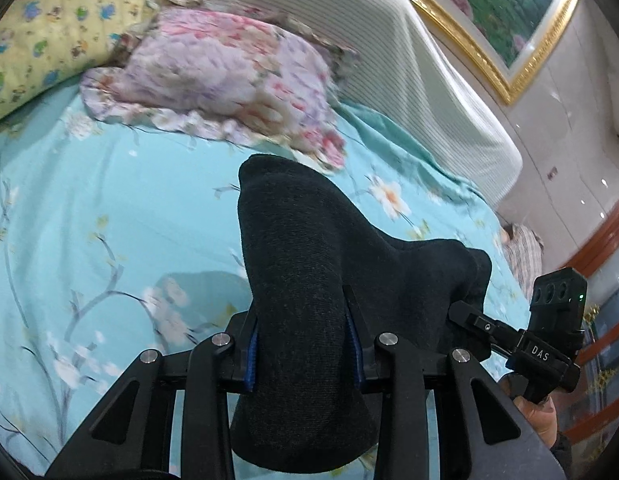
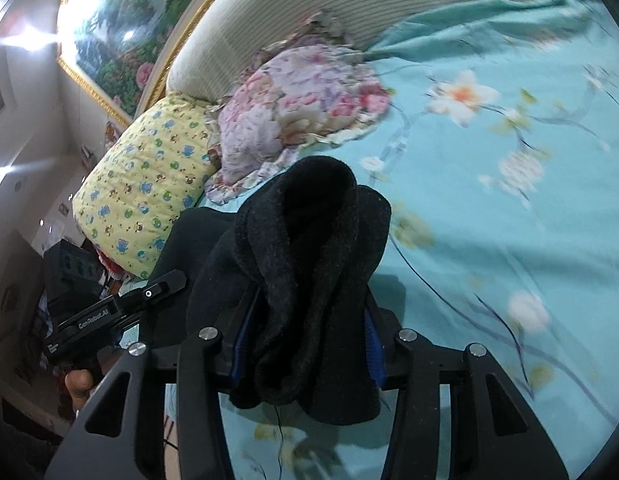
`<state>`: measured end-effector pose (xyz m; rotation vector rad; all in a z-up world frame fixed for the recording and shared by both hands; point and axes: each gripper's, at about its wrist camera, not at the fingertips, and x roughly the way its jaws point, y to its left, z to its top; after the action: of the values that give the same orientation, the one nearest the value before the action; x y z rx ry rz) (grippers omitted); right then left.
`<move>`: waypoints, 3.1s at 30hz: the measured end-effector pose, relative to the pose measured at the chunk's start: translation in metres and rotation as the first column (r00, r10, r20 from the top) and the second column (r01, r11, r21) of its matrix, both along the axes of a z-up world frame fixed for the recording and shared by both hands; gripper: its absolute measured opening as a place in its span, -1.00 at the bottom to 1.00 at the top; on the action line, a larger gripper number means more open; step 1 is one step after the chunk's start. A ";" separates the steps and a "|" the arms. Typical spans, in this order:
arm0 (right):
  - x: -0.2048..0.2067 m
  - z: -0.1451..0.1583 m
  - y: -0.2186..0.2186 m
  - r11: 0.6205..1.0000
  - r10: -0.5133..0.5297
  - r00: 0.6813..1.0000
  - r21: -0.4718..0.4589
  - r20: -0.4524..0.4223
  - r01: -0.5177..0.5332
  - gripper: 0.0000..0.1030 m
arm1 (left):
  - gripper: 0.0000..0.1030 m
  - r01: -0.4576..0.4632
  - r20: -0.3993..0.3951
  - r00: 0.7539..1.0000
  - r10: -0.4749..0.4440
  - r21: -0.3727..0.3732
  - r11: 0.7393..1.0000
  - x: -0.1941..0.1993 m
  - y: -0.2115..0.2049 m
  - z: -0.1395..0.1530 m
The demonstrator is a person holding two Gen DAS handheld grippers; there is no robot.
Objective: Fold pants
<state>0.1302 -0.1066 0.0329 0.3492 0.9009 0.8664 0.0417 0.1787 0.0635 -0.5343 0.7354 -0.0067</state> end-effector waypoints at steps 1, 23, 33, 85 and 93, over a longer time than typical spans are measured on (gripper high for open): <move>0.003 0.001 0.005 1.000 0.008 1.000 -0.002 0.003 -0.008 -0.07 | -0.34 -0.012 0.000 1.000 0.012 0.002 1.000 0.001 0.005 0.000; 0.076 -0.003 0.127 0.984 0.160 0.986 -0.088 0.041 -0.156 -0.07 | -0.34 -0.170 -0.033 0.985 0.171 0.037 0.985 0.035 0.085 -0.026; 0.087 -0.019 0.136 0.979 0.176 0.984 -0.108 0.015 -0.173 -0.07 | -0.32 -0.171 -0.061 0.983 0.173 0.032 0.985 0.039 0.091 -0.043; 0.032 0.007 0.112 0.978 0.118 0.973 -0.194 0.200 -0.079 0.60 | 0.50 -0.188 -0.083 0.974 0.210 0.216 0.958 0.004 0.055 -0.031; -0.005 0.012 0.115 0.968 0.120 0.937 -0.248 0.327 -0.038 0.69 | 0.51 -0.203 -0.079 0.970 0.231 0.266 0.942 -0.014 0.045 -0.029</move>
<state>0.1254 0.0080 0.0452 -0.0489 0.6887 0.8501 0.0272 0.2238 0.0344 -0.3670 0.7674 0.3229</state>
